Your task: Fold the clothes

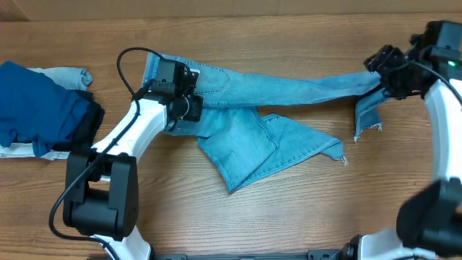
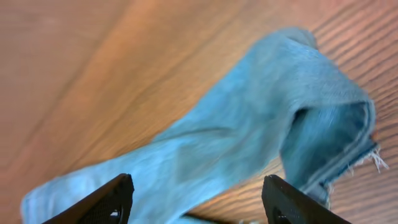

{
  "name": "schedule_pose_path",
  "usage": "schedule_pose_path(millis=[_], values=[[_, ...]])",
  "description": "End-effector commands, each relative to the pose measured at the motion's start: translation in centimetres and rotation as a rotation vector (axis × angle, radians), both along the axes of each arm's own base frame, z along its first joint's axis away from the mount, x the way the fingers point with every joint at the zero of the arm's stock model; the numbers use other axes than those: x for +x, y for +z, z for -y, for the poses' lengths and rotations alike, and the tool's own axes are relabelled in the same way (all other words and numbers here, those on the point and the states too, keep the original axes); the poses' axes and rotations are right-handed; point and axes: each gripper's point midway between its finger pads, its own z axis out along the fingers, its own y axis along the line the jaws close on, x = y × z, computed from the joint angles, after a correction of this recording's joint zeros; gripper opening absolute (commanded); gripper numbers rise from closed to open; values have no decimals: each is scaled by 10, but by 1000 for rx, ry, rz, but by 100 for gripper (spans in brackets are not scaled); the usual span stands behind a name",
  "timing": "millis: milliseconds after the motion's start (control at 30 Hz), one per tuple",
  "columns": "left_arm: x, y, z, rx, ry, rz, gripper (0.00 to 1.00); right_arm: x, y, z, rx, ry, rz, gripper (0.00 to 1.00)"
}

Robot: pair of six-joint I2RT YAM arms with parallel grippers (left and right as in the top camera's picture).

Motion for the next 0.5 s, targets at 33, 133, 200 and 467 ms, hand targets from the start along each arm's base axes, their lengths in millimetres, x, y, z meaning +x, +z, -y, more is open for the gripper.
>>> schedule_pose_path(millis=[33,133,200,467], values=[[26,-42,11,-54,33,21,4,-23,50,-31,-42,125,91,70],[81,-13,21,-174,114,165,4,-38,55,-55,-77,234,83,70],[118,37,22,-204,116,285,4,-42,50,-64,-79,268,64,71],[189,223,4,-221,135,667,4,-59,39,-78,-79,331,-9,71]])
